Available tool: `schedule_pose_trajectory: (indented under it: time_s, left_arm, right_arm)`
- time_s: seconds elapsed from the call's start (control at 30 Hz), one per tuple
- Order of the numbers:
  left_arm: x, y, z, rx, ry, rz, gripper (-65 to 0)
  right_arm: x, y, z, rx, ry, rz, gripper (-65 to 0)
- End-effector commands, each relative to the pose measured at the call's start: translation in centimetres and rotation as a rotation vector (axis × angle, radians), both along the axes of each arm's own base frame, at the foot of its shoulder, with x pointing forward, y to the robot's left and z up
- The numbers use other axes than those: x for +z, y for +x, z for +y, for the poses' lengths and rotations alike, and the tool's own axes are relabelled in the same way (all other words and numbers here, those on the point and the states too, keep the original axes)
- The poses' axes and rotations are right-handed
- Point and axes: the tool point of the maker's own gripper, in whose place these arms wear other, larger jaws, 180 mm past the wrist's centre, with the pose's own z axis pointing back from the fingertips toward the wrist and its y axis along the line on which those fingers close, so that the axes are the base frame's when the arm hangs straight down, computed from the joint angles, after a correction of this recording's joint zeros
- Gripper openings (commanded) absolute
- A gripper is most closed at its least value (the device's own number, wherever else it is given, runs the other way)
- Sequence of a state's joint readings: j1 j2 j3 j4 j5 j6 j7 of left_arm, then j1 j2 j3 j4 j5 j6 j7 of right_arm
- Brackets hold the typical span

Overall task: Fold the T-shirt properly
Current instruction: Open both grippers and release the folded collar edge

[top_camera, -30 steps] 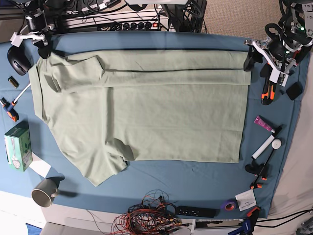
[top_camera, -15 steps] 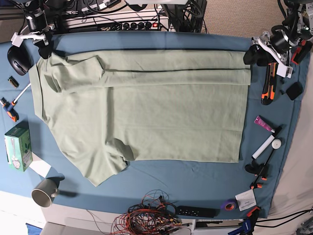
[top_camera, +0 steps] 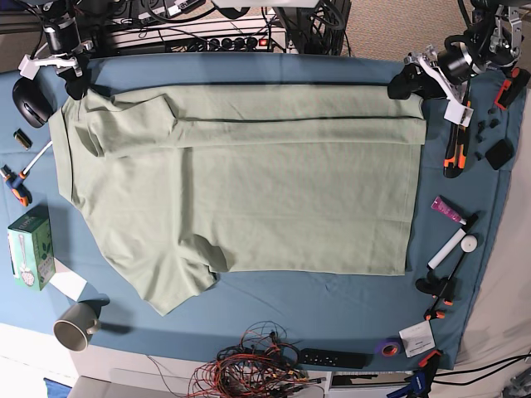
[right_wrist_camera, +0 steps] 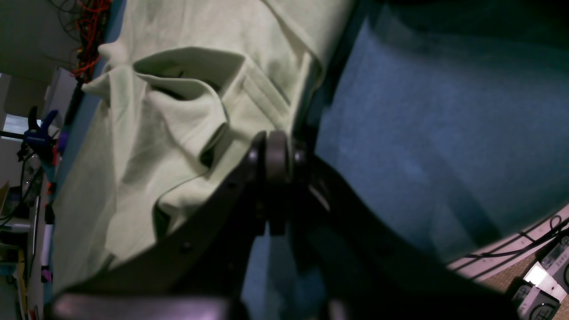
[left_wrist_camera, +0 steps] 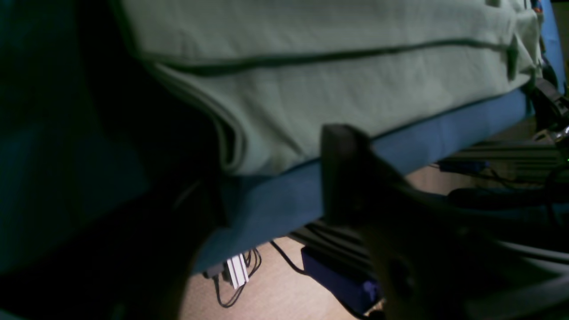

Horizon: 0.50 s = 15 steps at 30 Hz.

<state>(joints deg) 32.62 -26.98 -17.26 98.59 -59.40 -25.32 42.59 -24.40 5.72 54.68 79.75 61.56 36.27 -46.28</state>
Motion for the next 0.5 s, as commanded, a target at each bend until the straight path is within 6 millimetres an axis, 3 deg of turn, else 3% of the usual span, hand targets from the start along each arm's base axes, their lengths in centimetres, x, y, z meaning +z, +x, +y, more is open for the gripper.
schedule_pose_trajectory:
  time_s: [0.0, 0.23, 0.47]
  left_arm:
    - [-1.0, -1.2, 0.3, -0.035, 0.047, 0.055, -41.8]
    - [-0.9, -1.2, 0.4, -0.049, 0.054, 0.048, -42.3]
    - [-0.3, -0.4, 2.6, 0.005, 0.093, 0.022, -42.3]
  right_arm:
    - [0.1, -0.2, -0.1, 0.022, -0.017, 0.021, -65.0]
    - [0.1, -0.2, -0.2, 0.021, -0.018, 0.02, -65.0]
    - [0.1, -0.2, -0.1, 0.021, -0.018, 0.019, -65.0]
